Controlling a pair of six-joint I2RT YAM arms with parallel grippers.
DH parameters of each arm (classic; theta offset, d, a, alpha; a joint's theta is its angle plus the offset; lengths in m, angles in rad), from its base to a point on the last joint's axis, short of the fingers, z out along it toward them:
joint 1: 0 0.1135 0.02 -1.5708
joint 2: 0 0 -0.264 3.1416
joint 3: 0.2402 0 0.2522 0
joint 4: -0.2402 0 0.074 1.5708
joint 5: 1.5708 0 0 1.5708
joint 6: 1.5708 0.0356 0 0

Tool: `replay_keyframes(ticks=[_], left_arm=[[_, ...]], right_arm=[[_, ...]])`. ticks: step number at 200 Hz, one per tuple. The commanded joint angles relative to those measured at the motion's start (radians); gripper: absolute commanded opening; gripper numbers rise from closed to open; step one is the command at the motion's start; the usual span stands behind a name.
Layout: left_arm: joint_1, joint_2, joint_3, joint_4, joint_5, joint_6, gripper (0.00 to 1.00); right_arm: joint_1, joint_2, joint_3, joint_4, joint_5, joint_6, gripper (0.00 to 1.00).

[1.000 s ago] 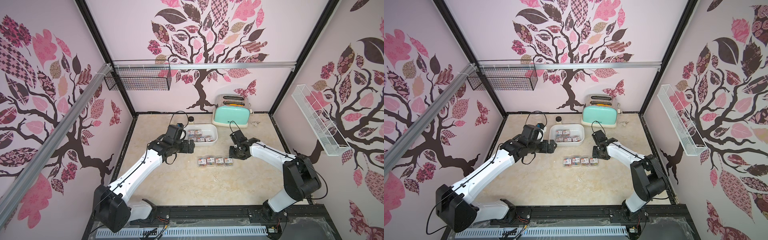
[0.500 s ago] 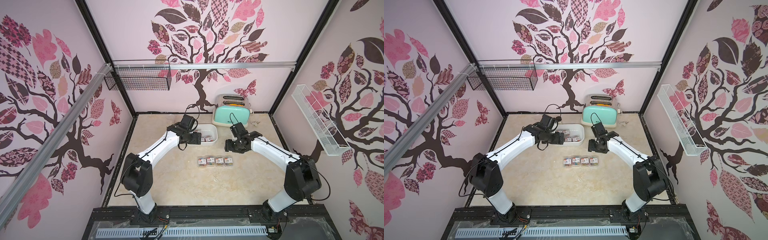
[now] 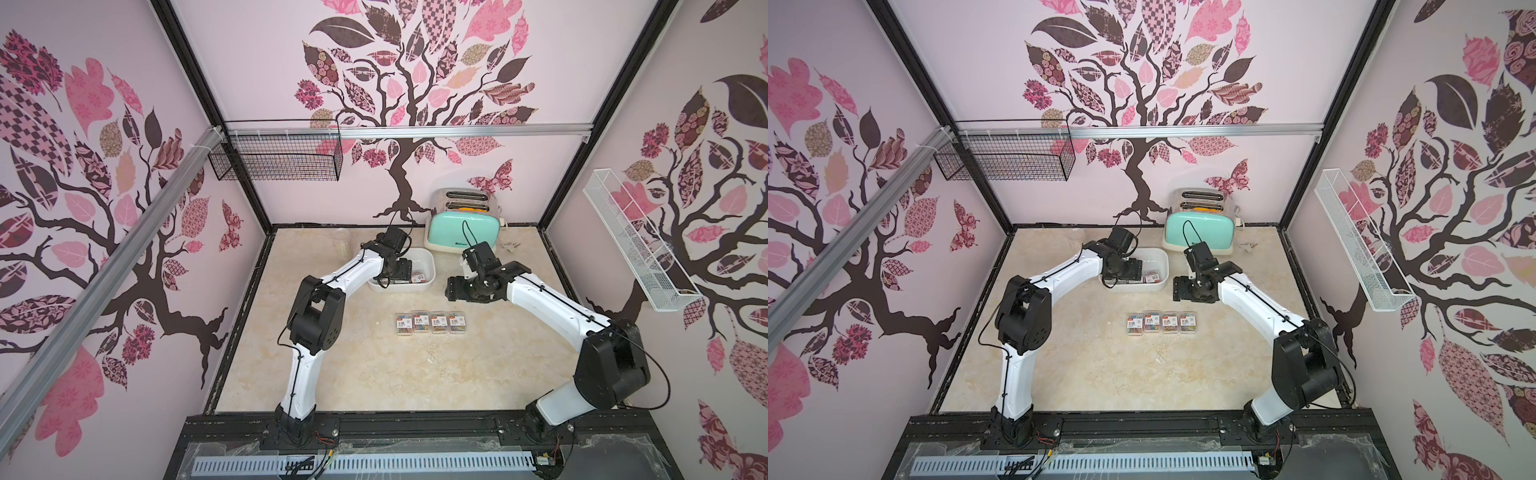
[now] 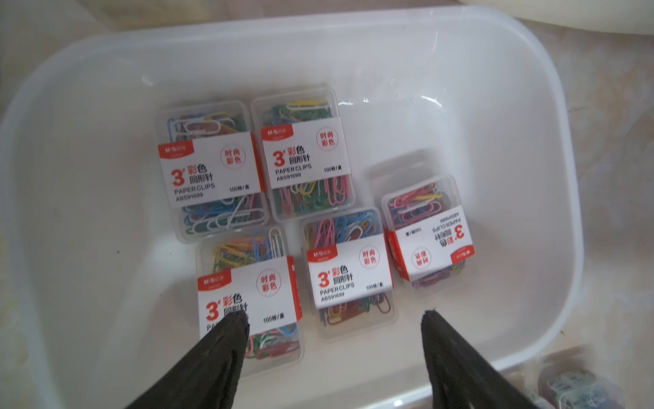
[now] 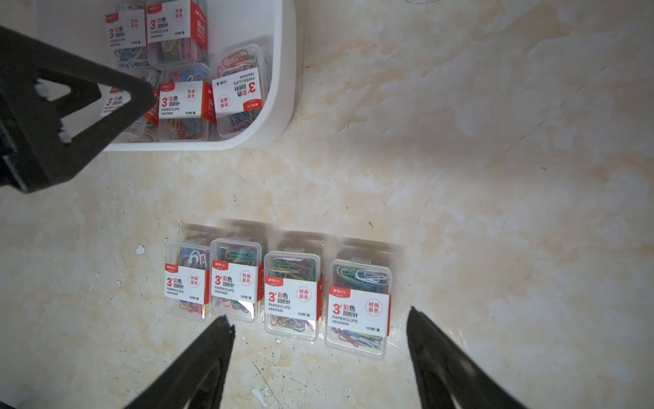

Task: Take the paper clips out of the storage box
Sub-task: Pick up the boxed paper clips from the storage box.

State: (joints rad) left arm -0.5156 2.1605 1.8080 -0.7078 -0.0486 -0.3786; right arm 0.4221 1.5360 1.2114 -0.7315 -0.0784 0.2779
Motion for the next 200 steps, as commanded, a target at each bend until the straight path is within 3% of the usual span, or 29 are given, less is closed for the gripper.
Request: replay_keyframes(ticks=[1,111,200], left_arm=[[0.007,0.052,0.058,0.012,-0.033,0.007,0.85],[0.020,0.269,0.299,-0.038,-0.050,-0.003,0.84],[0.021,0.292,0.234,-0.024,-0.099,-0.042,0.82]], right_arm=[[0.007,-0.052,0.031,0.016,-0.023,-0.014,0.98],[0.026,-0.096,0.030,0.012,-0.026,-0.045,0.99],[0.026,-0.100,0.023,0.015,-0.035,-0.048,0.99]])
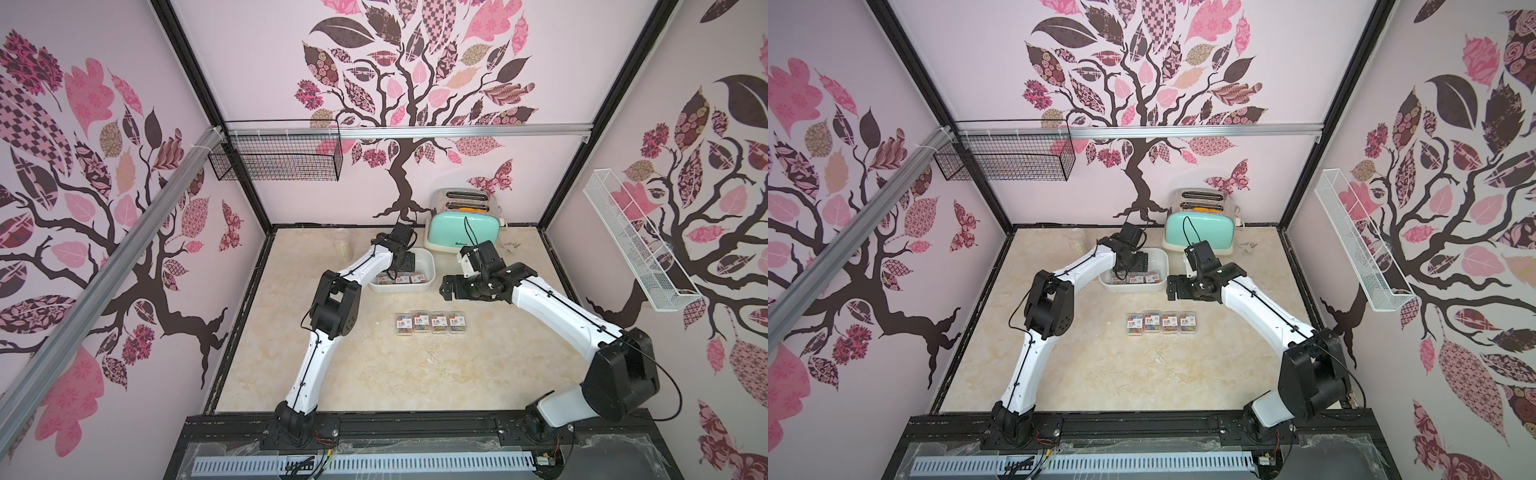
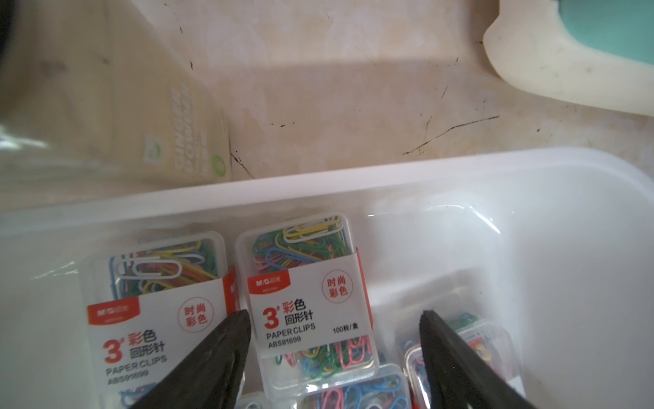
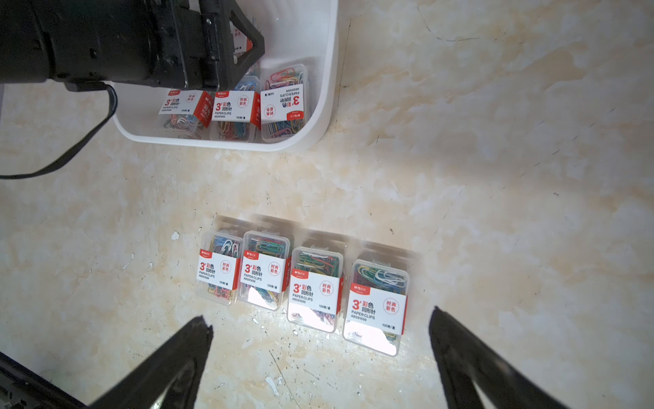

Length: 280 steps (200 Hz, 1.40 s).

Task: Take the paper clips out of the storage box
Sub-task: Pick up the boxed paper clips from the storage box.

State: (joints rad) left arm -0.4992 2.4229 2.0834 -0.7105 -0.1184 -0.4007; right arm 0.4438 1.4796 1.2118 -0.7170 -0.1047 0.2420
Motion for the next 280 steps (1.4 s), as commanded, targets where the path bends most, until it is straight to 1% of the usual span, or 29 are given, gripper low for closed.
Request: replay_keyframes(ticks=[1,19,48,58,98,123,154,179,190,208,241,280], left_arm=[[0.005,0.029,-0.042,-0.020,-0.029,-0.020,0.82],[0.005,0.031,-0.044,-0.017,-0.029,-0.026,0.89],[0.005,0.029,-0.042,-0.016,-0.040,-0.030,0.93],[0.004,0.028,-0.042,-0.014,-0.044,-0.032,0.98],[0.005,0.034,-0.037,-0.011,-0.042,-0.036,0.98],[0.004,0.041,-0.024,-0.015,-0.055,-0.042,0.90],[0.004,0.047,-0.016,-0.019,-0.074,-0.056,0.76],[0.005,0.045,-0.016,-0.018,-0.081,-0.058,0.66],[0.005,0.042,-0.018,-0.013,-0.081,-0.059,0.64],[0.005,0.032,-0.031,-0.002,-0.081,-0.059,0.60],[0.004,0.010,-0.057,0.023,-0.069,-0.054,0.55],[0.005,-0.028,-0.068,0.042,-0.058,-0.039,0.55]], right_arm=[[0.005,-0.043,0.025,0.000,-0.009,-0.011,0.99],[0.004,-0.042,0.024,0.001,-0.007,-0.009,0.99],[0.004,-0.045,0.023,0.001,-0.008,-0.008,0.99],[0.005,-0.044,0.020,0.001,-0.006,-0.008,0.99],[0.004,-0.044,0.019,0.001,-0.006,-0.006,0.99],[0.004,-0.049,0.014,0.006,-0.006,-0.004,0.99],[0.005,-0.051,0.015,0.008,-0.004,-0.007,0.92],[0.005,-0.052,0.008,0.013,-0.008,-0.006,0.90],[0.004,-0.052,0.008,0.011,-0.007,-0.006,0.91],[0.005,-0.052,0.011,0.009,-0.006,-0.006,0.99],[0.005,-0.051,0.011,0.008,-0.007,-0.005,0.99],[0.005,-0.050,0.015,0.007,-0.009,-0.005,0.99]])
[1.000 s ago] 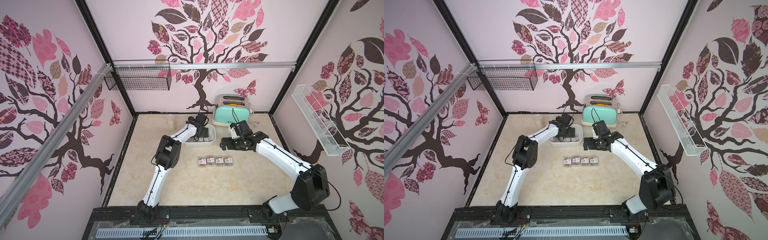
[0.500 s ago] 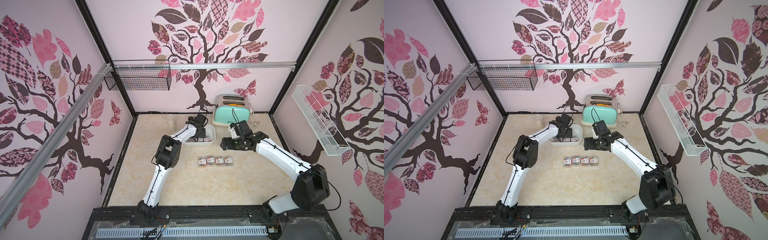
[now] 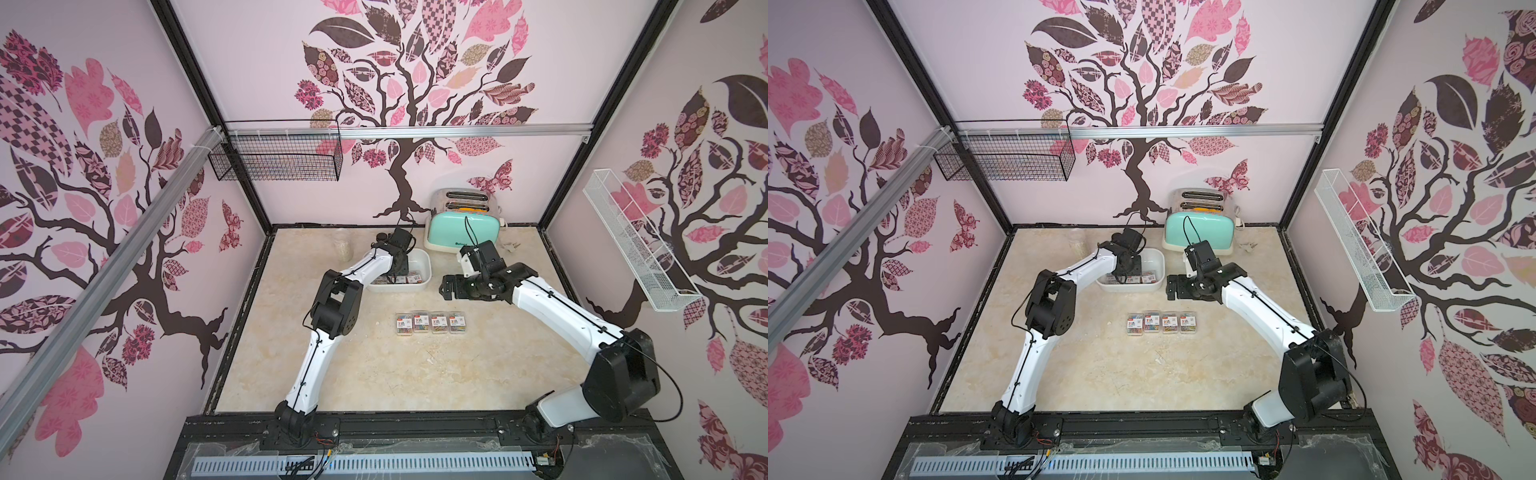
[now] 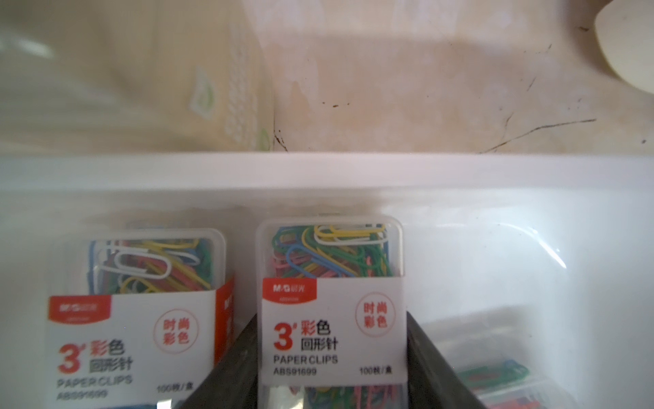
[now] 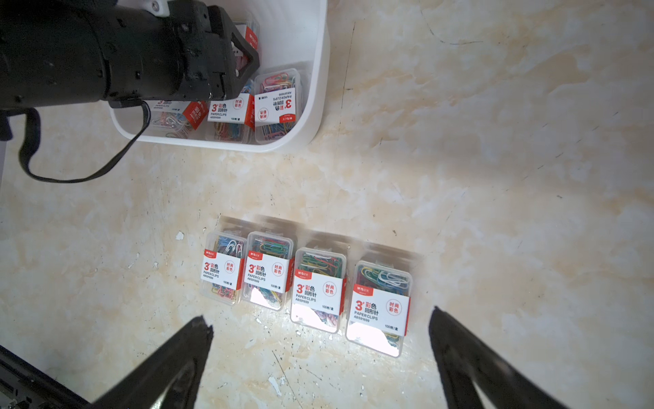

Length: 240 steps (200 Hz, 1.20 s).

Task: Take the paper clips out of the storage box
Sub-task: Pick up the boxed paper clips from the storage box.

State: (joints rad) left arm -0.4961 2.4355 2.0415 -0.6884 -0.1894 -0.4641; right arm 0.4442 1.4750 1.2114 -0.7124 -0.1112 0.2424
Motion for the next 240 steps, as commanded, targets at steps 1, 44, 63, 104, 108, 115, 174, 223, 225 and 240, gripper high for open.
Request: replay_keyframes(ticks=[1,44,63,104,108,115,174,223,225,240], left_arm=[[0.001,-0.042,-0.026,0.020,0.013,0.024,0.55],[-0.002,-0.110,-0.041,0.033,0.029,0.037,0.57],[-0.005,-0.140,-0.050,0.037,0.037,0.047,0.57],[-0.010,-0.175,-0.062,0.033,0.042,0.055,0.57],[-0.010,-0.179,-0.066,0.033,0.041,0.057,0.57],[-0.012,-0.189,-0.072,0.033,0.039,0.057,0.57],[-0.027,-0.363,-0.253,0.033,0.027,0.070,0.56],[-0.058,-0.583,-0.456,0.006,-0.005,0.069,0.56],[-0.060,-0.592,-0.466,0.003,-0.006,0.068,0.56],[-0.083,-0.666,-0.536,-0.016,-0.016,0.051,0.56]], right_arm=[[0.005,-0.045,0.015,0.003,-0.002,-0.005,0.99],[0.004,-0.041,0.021,0.004,0.000,-0.007,0.99],[0.004,-0.036,0.024,0.005,-0.001,-0.008,0.99],[0.004,-0.027,0.037,0.004,-0.003,-0.011,0.99],[0.004,-0.027,0.042,0.004,-0.002,-0.010,0.99],[0.004,-0.027,0.042,0.003,-0.002,-0.009,0.99],[0.004,-0.045,0.048,-0.013,0.021,-0.010,0.99],[0.004,-0.064,0.042,-0.031,0.031,-0.012,0.99],[0.004,-0.065,0.042,-0.033,0.031,-0.012,0.99],[0.005,-0.072,0.038,-0.036,0.030,-0.011,0.99]])
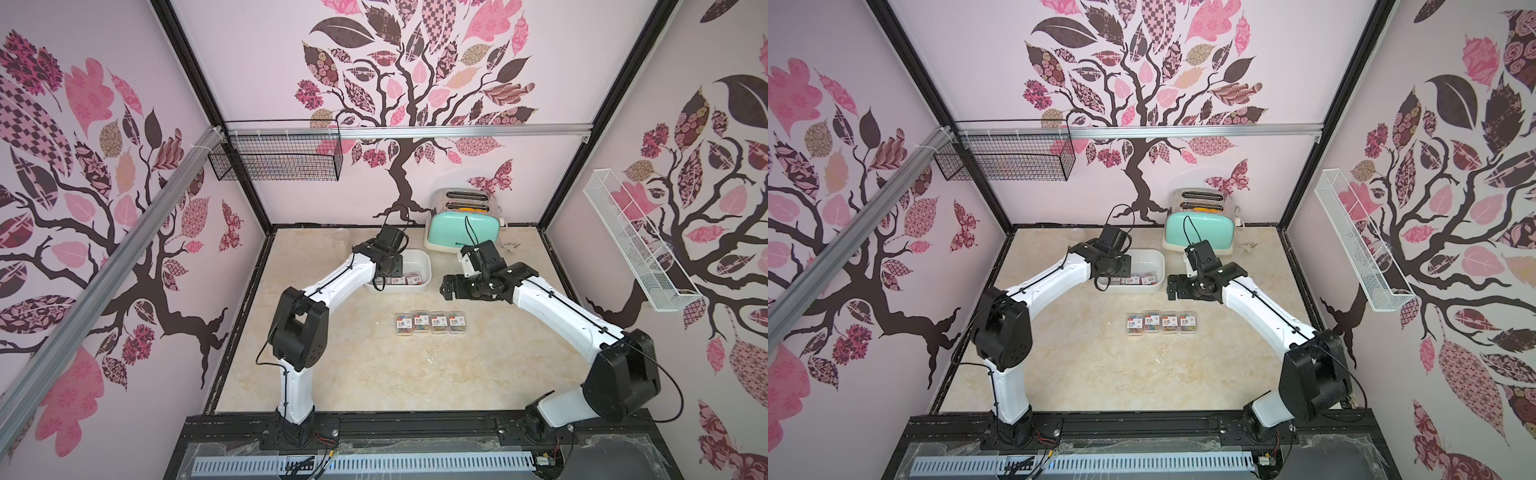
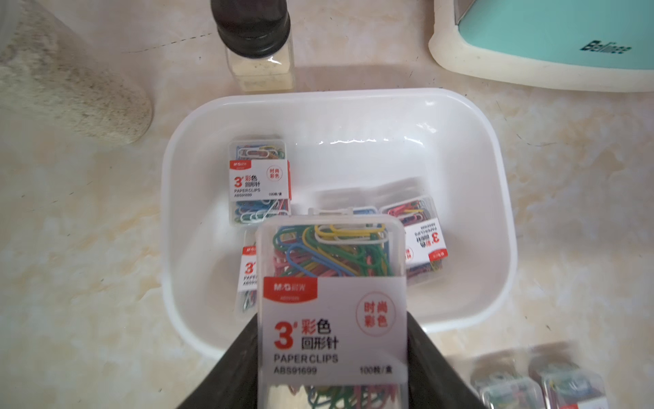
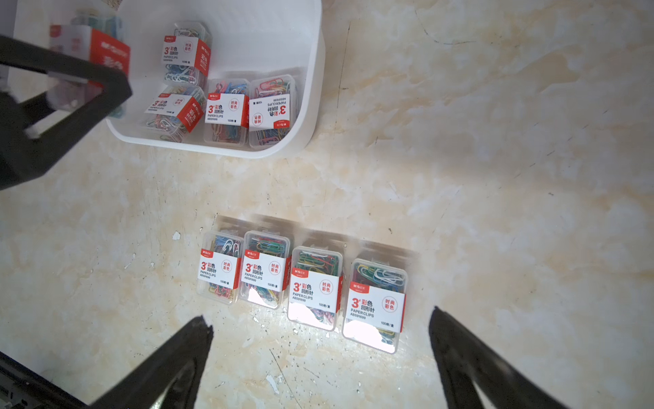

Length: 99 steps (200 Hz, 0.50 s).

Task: Take the paper clips out of the storage box
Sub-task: Pick up the boxed paper clips from the storage box, then place the boxed paper clips at the center of the board.

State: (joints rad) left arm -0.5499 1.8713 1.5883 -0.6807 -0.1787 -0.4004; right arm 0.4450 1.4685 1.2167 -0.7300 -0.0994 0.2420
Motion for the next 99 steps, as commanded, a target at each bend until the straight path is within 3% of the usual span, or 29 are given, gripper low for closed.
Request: replay_keyframes(ticks=[1,52,99], left_arm=[[-0.031,-0.107,-0.090,-0.024,-0.027,-0.015,0.56],[-0.095,-0.310,-0.350,-0.045,-0.044,-0.143,0.56],[-0.105,-0.339,-0.516,0.029,-0.025,-0.212,0.56]], right_arm=[[0.004,-0.066,0.033,-0.019,0.017,-0.010,0.99],[0.004,-0.085,0.005,-0.016,-0.012,0.005,0.99],[0.019,-0.100,-0.018,-0.014,-0.035,0.021,0.99]])
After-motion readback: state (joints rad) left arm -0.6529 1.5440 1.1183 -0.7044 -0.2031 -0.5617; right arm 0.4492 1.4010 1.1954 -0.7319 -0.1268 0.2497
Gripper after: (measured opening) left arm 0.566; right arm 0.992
